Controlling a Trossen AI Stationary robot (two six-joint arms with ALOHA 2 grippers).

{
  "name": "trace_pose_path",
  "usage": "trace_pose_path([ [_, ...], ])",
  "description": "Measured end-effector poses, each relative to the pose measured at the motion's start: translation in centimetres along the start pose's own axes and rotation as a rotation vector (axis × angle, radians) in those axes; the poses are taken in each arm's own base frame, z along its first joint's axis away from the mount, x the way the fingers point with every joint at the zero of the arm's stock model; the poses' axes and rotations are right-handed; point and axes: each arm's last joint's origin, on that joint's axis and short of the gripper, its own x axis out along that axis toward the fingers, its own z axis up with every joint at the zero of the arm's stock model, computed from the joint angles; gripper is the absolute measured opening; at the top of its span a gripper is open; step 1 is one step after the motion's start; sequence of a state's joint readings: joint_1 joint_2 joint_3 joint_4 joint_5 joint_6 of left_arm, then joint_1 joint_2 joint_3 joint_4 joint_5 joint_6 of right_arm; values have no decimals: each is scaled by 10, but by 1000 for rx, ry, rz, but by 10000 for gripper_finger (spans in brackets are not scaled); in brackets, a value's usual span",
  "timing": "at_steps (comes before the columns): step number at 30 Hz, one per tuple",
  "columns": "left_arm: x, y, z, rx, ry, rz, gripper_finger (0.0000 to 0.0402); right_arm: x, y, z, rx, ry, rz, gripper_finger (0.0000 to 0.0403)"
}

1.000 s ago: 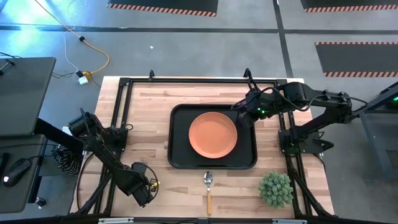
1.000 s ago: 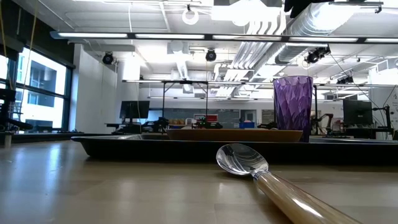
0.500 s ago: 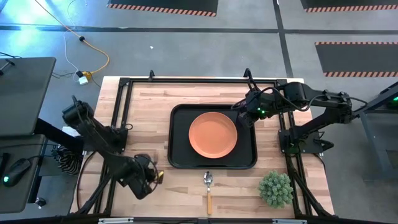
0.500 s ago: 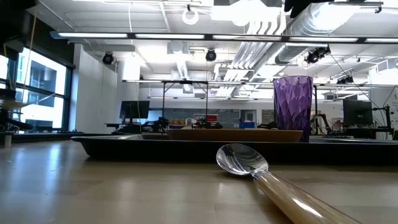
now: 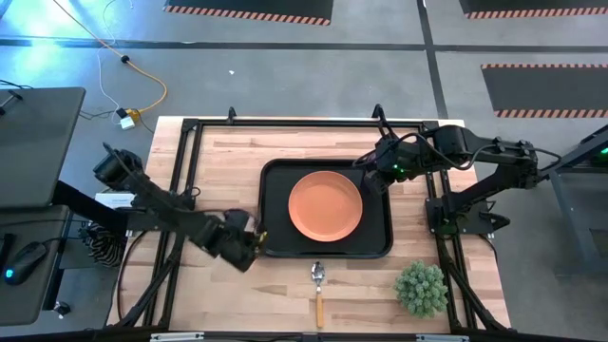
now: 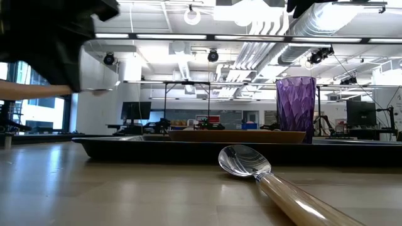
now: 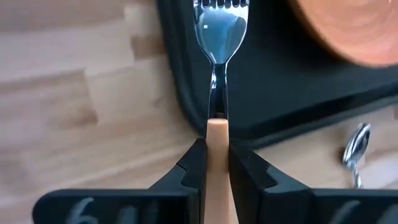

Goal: Pick and place plate/cup/fork/spoon on tray
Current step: Put the orange fork on the black tray to the left of the orange plate

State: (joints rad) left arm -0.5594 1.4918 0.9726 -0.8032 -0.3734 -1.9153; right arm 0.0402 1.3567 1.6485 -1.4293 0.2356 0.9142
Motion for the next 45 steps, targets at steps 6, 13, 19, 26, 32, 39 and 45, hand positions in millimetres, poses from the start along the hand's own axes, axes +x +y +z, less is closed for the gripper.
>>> trace_pose_path([
  [6,14,-10,35,6,21,37,35,0,0,0,9,0,0,106],
  [13,26,-17,73,-2,20,39,35,0,0,0,2,0,0,106],
  [19,33,-17,99,-30,11,47,35,0,0,0,2,0,-1,106],
  [26,41,-19,123,-49,0,25,35,0,0,0,11,-6,-5,106],
  [32,57,-21,133,-49,29,37,35,0,0,0,3,-14,-11,106],
  [39,68,-19,135,-64,44,77,39,0,-1,0,2,-12,-12,106],
  [45,78,-20,136,-78,59,82,39,0,-1,0,-11,-9,-16,106],
])
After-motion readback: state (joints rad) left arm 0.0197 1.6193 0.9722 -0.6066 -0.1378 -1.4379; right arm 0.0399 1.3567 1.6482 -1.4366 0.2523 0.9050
